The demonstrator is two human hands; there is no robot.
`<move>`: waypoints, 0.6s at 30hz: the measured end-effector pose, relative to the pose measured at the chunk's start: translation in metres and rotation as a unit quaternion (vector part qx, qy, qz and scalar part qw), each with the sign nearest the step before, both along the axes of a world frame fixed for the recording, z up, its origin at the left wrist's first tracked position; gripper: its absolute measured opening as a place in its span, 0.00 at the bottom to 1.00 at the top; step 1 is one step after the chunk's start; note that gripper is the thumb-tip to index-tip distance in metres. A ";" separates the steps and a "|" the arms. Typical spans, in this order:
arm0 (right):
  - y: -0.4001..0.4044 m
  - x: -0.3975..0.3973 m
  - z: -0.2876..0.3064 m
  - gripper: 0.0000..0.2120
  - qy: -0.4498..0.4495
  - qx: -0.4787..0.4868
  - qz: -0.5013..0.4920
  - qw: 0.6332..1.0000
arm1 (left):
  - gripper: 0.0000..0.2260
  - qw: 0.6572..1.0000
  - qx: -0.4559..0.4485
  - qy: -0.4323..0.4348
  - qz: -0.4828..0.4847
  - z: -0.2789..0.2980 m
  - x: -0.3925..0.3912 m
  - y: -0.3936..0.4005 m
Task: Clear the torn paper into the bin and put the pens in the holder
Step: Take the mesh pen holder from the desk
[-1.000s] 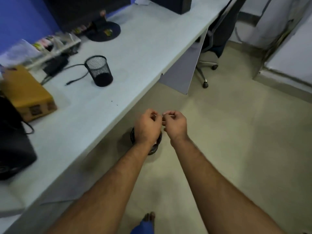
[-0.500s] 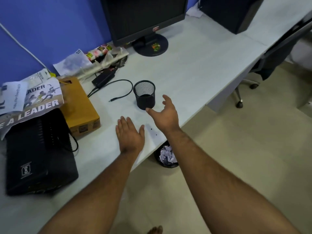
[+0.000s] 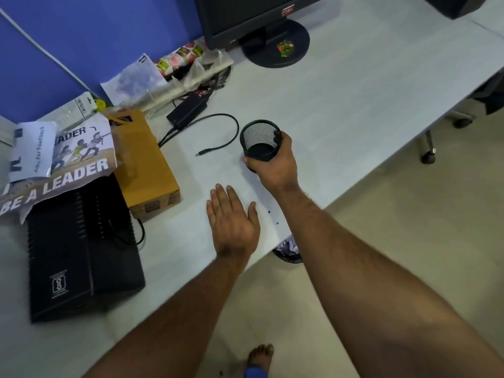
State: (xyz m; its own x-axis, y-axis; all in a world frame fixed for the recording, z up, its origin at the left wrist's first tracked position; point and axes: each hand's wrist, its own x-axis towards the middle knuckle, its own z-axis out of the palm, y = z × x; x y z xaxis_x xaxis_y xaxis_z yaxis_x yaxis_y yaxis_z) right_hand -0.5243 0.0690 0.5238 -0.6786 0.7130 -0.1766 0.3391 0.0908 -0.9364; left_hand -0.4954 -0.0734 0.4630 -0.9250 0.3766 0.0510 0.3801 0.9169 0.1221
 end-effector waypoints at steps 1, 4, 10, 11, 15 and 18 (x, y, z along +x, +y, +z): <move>0.001 0.001 0.000 0.43 0.007 0.001 -0.007 1.000 | 0.31 1.000 -0.002 0.002 -0.002 0.000 0.000 0.000; -0.002 0.010 0.004 0.41 0.029 -0.002 -0.037 0.999 | 0.32 1.000 -0.011 -0.002 -0.005 0.002 -0.001 0.001; -0.019 0.075 0.011 0.39 0.059 -0.039 -0.123 0.990 | 0.28 1.000 -0.003 -0.013 -0.028 0.006 0.000 -0.003; -0.023 0.088 0.013 0.39 0.067 -0.045 -0.141 0.987 | 0.26 0.999 -0.002 -0.007 -0.049 0.010 -0.001 -0.002; -0.040 0.156 0.027 0.34 0.109 -0.047 -0.195 0.974 | 0.18 0.970 0.052 0.068 -0.226 0.025 0.033 0.009; -0.042 0.216 0.026 0.28 0.104 -0.038 -0.233 0.966 | 0.14 0.958 0.129 0.026 -0.255 0.035 0.093 0.021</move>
